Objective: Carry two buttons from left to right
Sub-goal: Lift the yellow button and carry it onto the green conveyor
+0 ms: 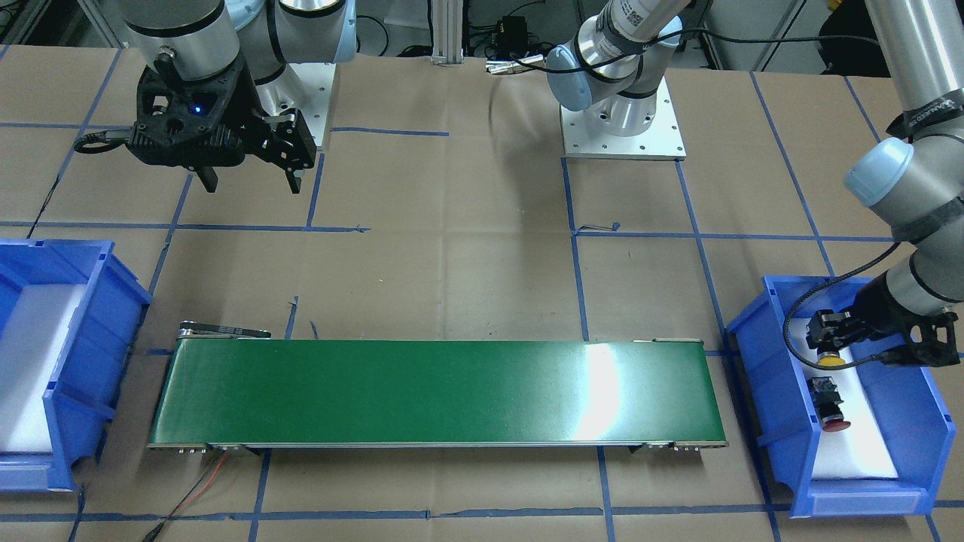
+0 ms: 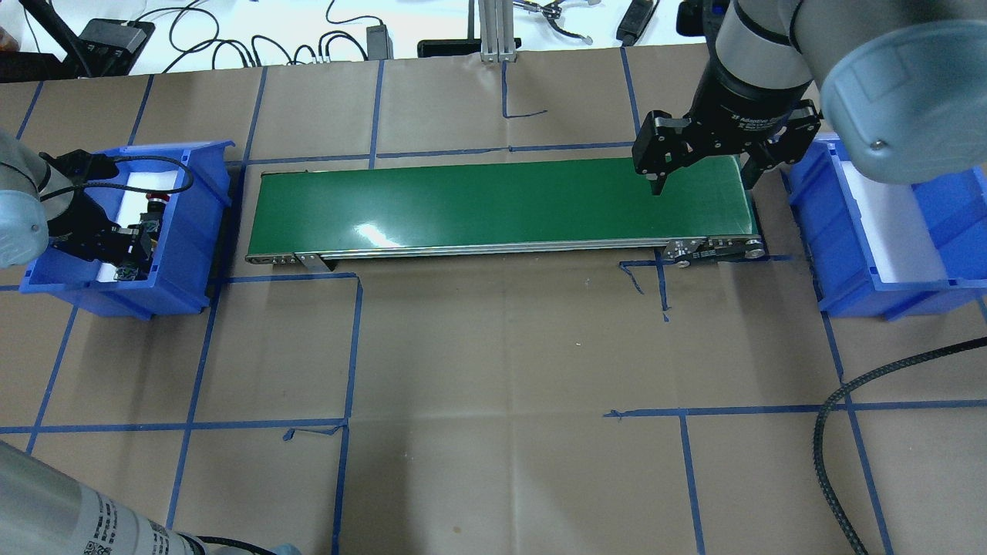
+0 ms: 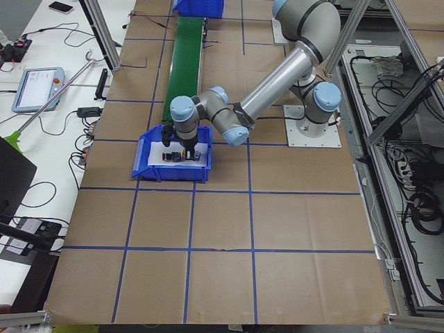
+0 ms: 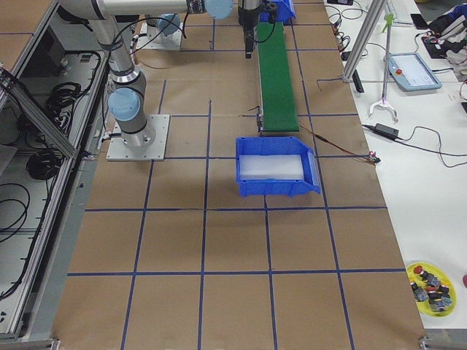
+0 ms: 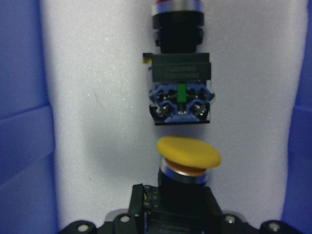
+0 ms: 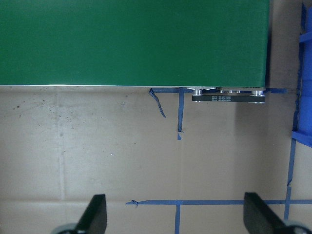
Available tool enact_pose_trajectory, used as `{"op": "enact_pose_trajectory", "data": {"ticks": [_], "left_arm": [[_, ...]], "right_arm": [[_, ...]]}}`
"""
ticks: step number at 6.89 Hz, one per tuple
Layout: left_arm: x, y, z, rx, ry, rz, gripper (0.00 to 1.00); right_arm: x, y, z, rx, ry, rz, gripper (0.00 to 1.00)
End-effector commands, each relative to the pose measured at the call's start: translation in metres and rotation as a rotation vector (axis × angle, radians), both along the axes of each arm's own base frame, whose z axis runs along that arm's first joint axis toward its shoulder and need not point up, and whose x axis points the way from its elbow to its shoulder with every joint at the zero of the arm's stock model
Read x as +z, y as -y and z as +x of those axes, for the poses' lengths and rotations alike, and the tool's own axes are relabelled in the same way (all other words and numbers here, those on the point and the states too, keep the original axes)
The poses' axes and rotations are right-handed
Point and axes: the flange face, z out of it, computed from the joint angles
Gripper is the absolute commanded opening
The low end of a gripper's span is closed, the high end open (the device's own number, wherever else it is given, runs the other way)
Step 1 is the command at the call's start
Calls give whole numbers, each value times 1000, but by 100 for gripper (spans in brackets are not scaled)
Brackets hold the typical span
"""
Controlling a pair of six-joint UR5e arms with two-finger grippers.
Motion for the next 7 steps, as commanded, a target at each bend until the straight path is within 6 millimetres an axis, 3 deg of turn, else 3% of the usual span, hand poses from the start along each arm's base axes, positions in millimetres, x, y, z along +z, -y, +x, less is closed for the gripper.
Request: {"op": "enact_pose_trajectory", "data": {"ticks": [1, 2, 3, 4, 5, 7], "left_arm": [[94, 7, 4, -2, -20, 31, 8], [129, 12, 6, -2, -27, 43, 8], [149, 16, 8, -2, -27, 42, 8], [153, 20, 1, 1, -23, 37, 8], [150, 27, -20, 18, -33, 43, 8], [154, 50, -112, 101, -20, 42, 8]], "right_arm": [[-1, 0, 0, 1, 0, 1, 100], [-1, 0, 0, 1, 0, 1, 100], [-1, 0, 0, 1, 0, 1, 100], [-1, 0, 0, 1, 0, 3, 100], [-2, -1, 0, 1, 0, 4, 100], [-3, -1, 0, 2, 0, 6, 100]]}}
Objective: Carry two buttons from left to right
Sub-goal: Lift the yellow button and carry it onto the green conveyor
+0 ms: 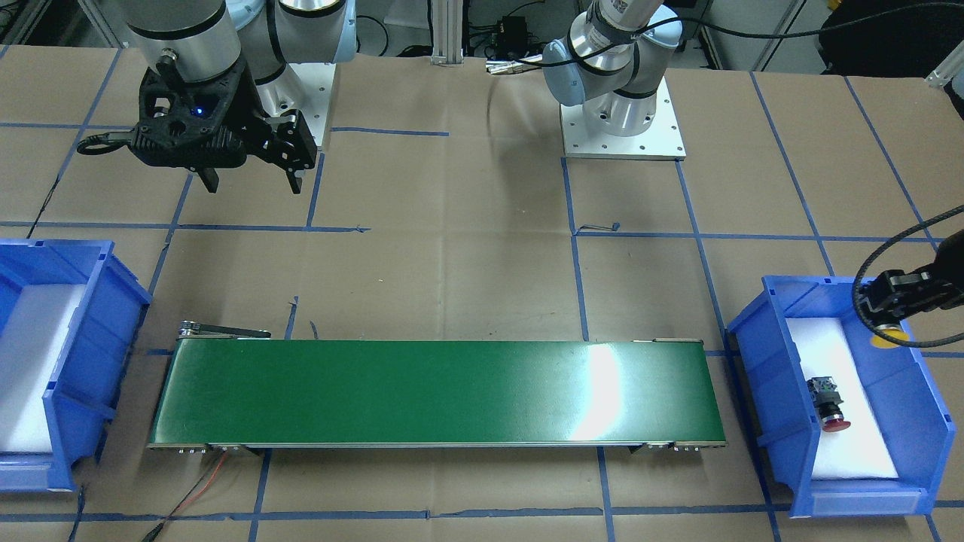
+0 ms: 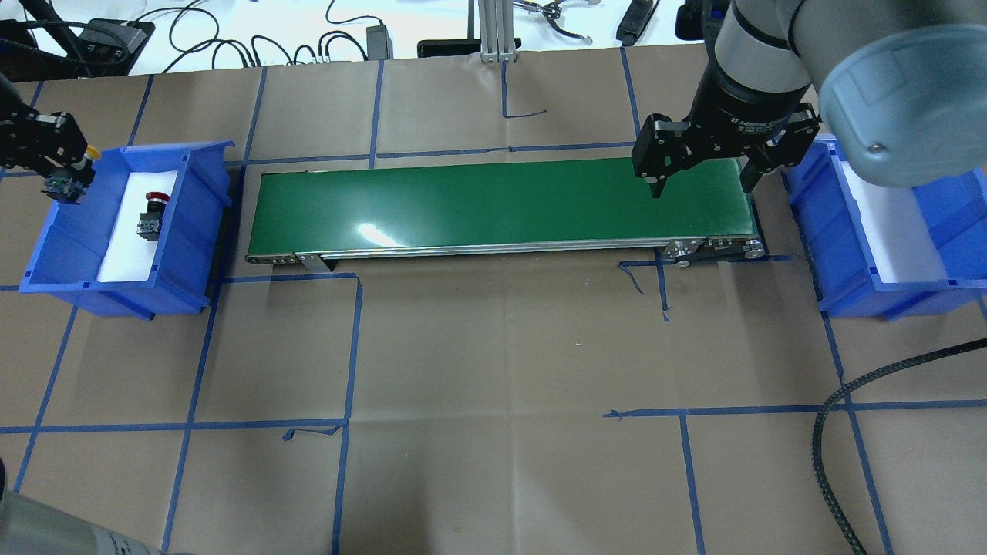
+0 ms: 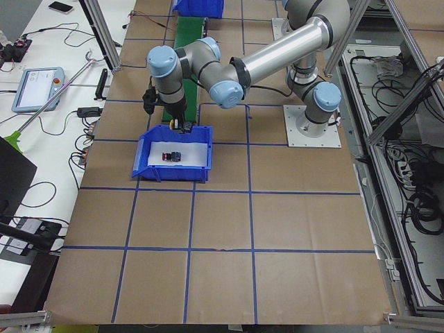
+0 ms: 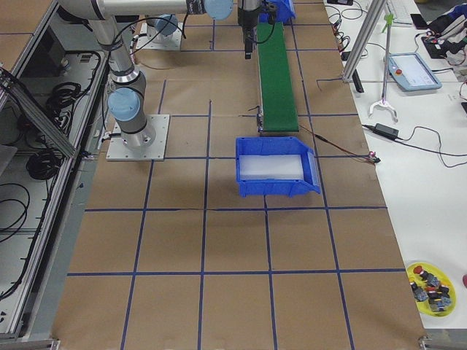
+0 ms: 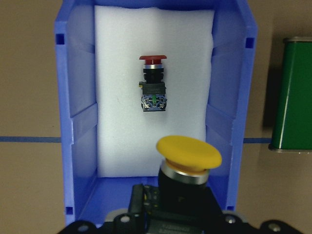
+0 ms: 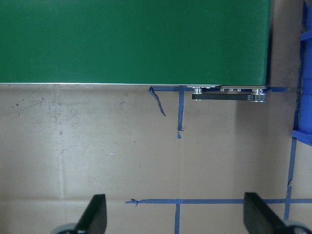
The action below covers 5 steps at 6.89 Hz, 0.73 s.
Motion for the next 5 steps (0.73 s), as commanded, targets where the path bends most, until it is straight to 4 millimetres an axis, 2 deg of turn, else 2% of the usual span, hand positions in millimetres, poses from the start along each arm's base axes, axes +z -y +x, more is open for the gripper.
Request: {"op": "enact_pose_trajectory", "data": {"ticks": [1, 3, 4, 5], "left_arm": [[0, 16, -94, 106, 11, 5, 8], [-20, 23, -189, 191, 29, 32, 8], [-34, 25, -222, 214, 35, 53, 8], [-62, 32, -248, 208, 43, 33, 8]], "right_arm": [[0, 0, 0, 1, 0, 1, 100], [-1, 0, 0, 1, 0, 2, 100], [-1, 0, 0, 1, 0, 2, 100], [-1, 0, 0, 1, 0, 2, 100]]}}
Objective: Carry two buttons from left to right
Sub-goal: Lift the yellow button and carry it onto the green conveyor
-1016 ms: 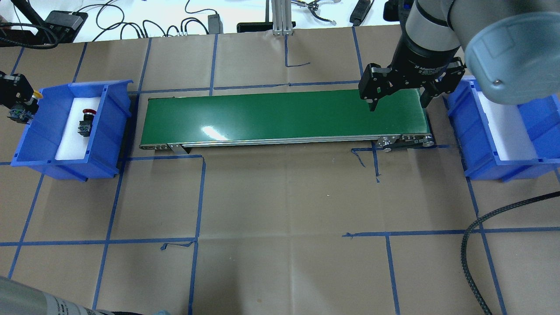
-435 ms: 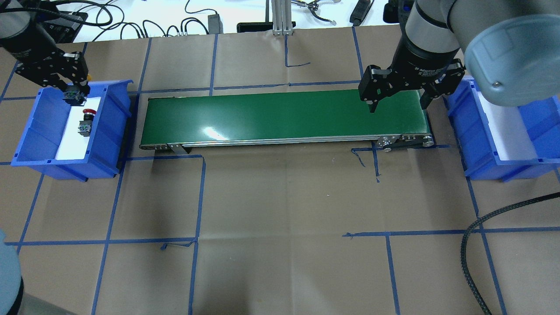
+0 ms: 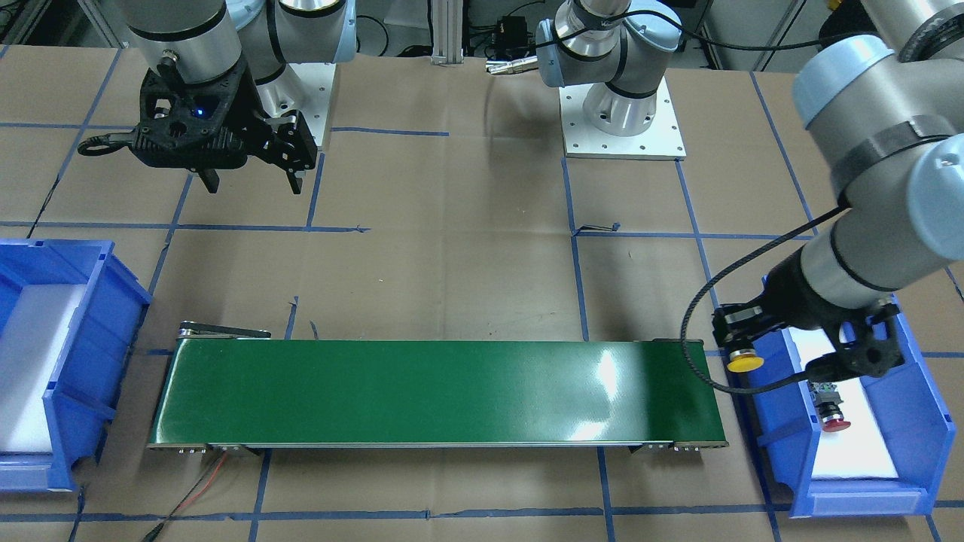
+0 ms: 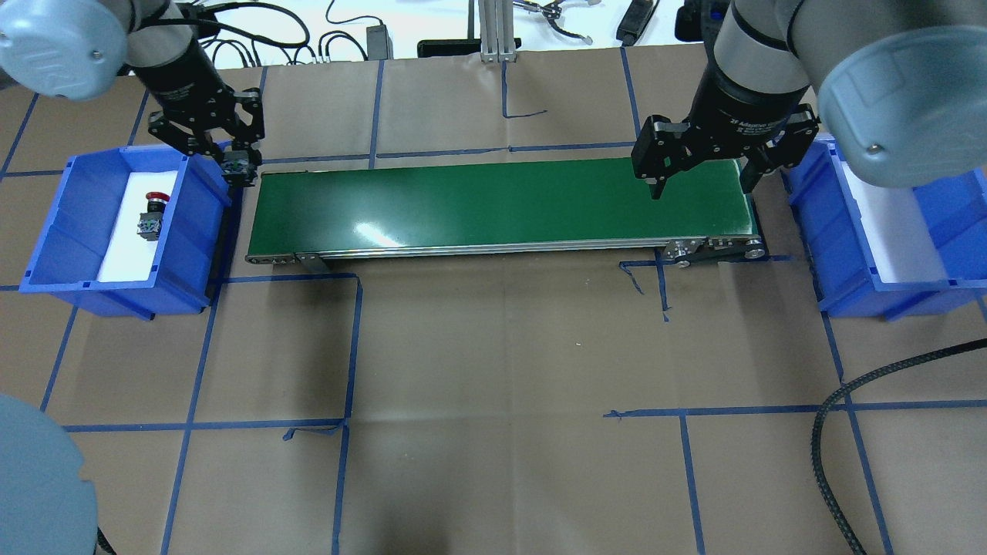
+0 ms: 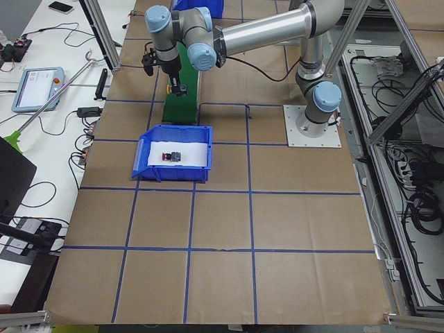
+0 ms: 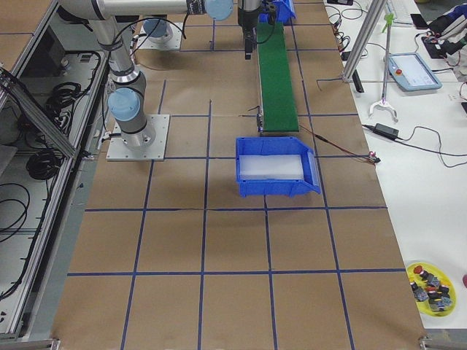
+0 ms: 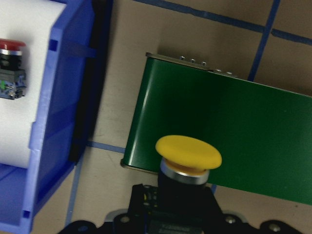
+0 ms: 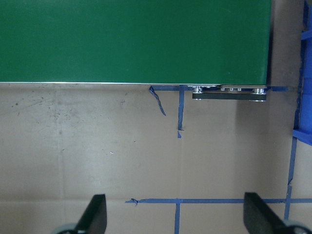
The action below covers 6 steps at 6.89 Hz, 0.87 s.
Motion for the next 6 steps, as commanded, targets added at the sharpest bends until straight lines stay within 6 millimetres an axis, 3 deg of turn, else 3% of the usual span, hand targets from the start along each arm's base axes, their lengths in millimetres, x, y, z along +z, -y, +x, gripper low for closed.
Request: {"op": "enact_pose_trajectory", "data": {"ticks": [1, 3, 4, 5, 6], "left_arm": [[-65, 13, -52, 33, 14, -48, 8], [-111, 4, -58, 24, 16, -82, 8], [-120, -3, -58, 23, 18, -87, 9], [-122, -6, -58, 23, 18, -84, 24], [-125, -6, -58, 24, 16, -79, 68]], "right_arm": [[0, 0, 0, 0, 0, 0, 100], [0, 0, 0, 0, 0, 0, 100], [0, 0, 0, 0, 0, 0, 100], [0, 1, 0, 0, 0, 0, 100], [0, 1, 0, 0, -1, -2, 100]]}}
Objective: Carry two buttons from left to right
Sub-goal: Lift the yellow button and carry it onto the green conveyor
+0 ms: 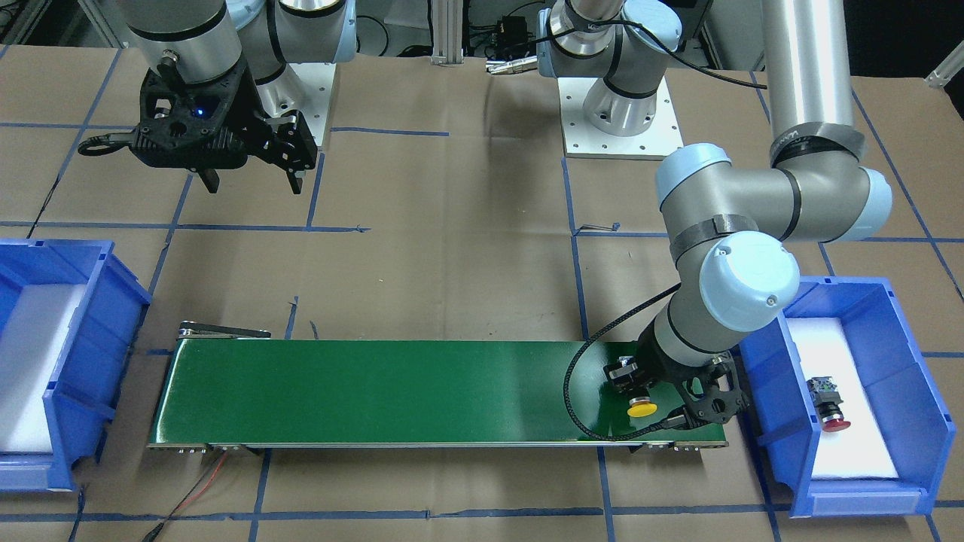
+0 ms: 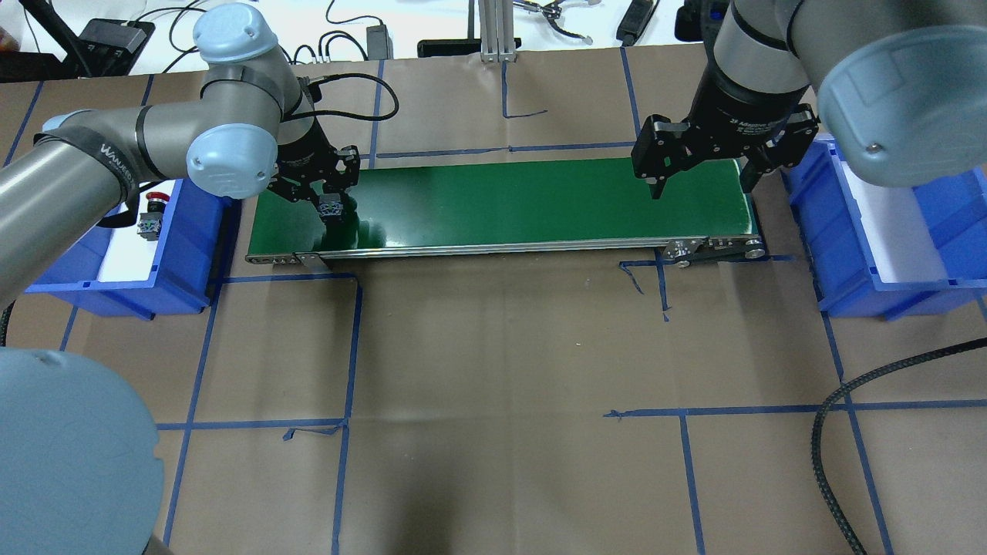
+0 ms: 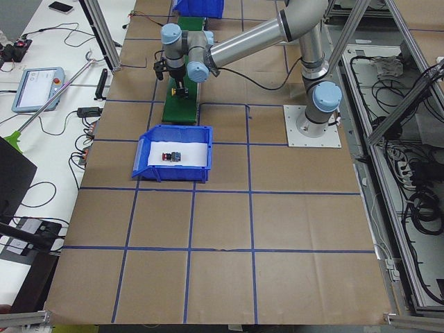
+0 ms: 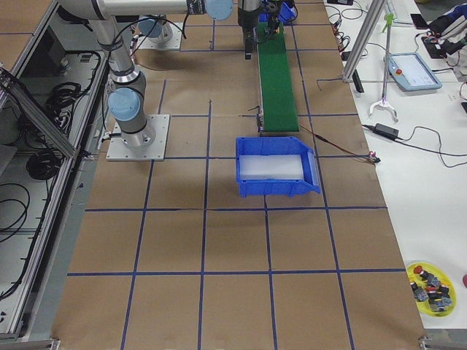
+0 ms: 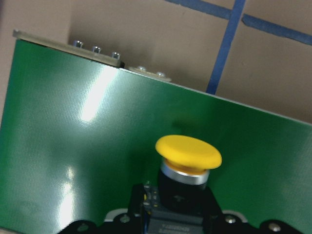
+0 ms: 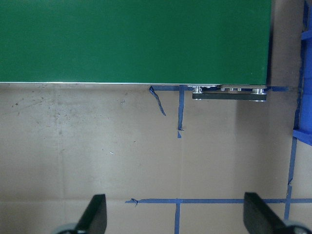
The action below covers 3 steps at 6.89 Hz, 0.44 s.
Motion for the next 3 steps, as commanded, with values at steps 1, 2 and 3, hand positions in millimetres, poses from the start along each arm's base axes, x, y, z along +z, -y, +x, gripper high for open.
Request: {"op": "enact_pose_trajectory", "data": {"ticks": [1, 2, 3], "left_arm": [[3, -2, -1, 8, -8, -9, 99], [22, 3, 1, 10, -7, -35, 99], [38, 5, 6, 17, -11, -52, 100]], "right_arm": [[0, 0, 0, 0, -1, -1, 100], [0, 0, 0, 0, 0, -1, 100], [0, 0, 0, 0, 0, -1, 100]]}}
